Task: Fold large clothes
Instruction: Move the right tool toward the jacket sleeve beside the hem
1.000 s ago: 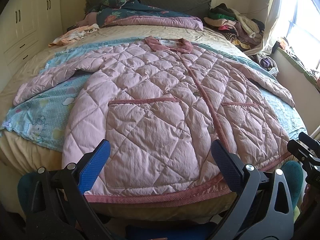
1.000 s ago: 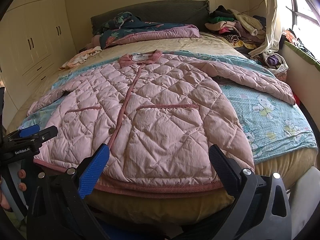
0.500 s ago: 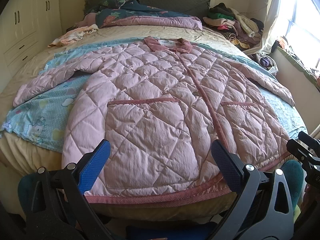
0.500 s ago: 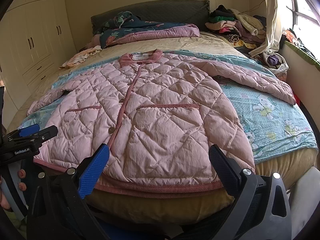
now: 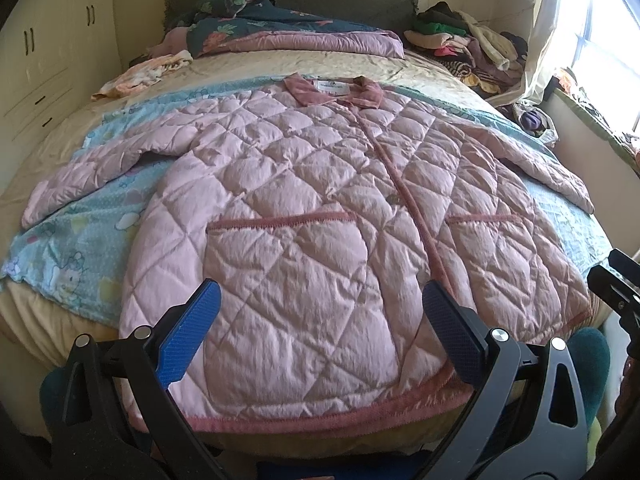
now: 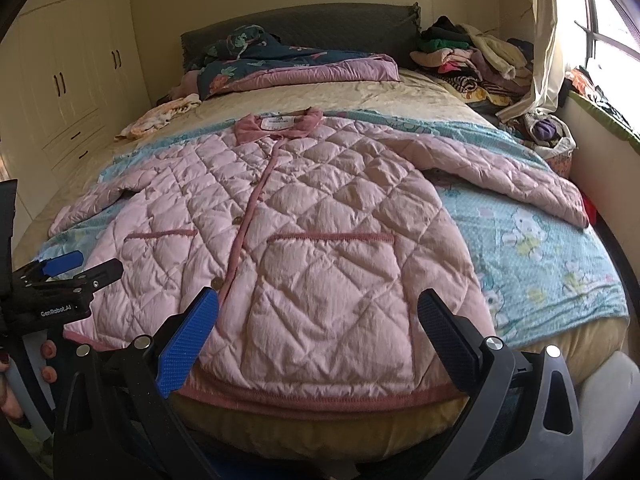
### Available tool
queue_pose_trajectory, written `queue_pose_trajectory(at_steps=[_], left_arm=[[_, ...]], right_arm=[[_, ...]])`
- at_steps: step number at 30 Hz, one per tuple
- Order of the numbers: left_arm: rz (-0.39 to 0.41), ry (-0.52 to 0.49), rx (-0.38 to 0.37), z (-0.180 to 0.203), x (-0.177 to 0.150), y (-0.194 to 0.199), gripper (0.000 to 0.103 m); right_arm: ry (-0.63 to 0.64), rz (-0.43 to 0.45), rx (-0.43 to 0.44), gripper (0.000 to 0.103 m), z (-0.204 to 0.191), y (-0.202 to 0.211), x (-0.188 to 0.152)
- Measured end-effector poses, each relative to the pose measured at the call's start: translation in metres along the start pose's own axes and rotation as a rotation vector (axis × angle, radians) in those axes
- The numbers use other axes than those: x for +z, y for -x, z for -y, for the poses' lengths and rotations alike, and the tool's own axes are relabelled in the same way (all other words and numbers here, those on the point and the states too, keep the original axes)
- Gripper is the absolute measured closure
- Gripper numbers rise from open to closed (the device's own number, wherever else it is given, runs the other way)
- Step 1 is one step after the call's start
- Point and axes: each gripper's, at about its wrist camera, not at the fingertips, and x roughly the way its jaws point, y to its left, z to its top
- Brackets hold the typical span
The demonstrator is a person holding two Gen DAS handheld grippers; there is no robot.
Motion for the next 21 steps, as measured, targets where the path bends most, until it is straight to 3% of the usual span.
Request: queue_pose_trajectory(at_steps=[21], left_arm=[[0.017,0.057,0.006,-0.003,0.076,-0.036,0.008]], right_arm=[[0.014,0.013,-0.005,0.004,-0.010,-0.048,0.093]])
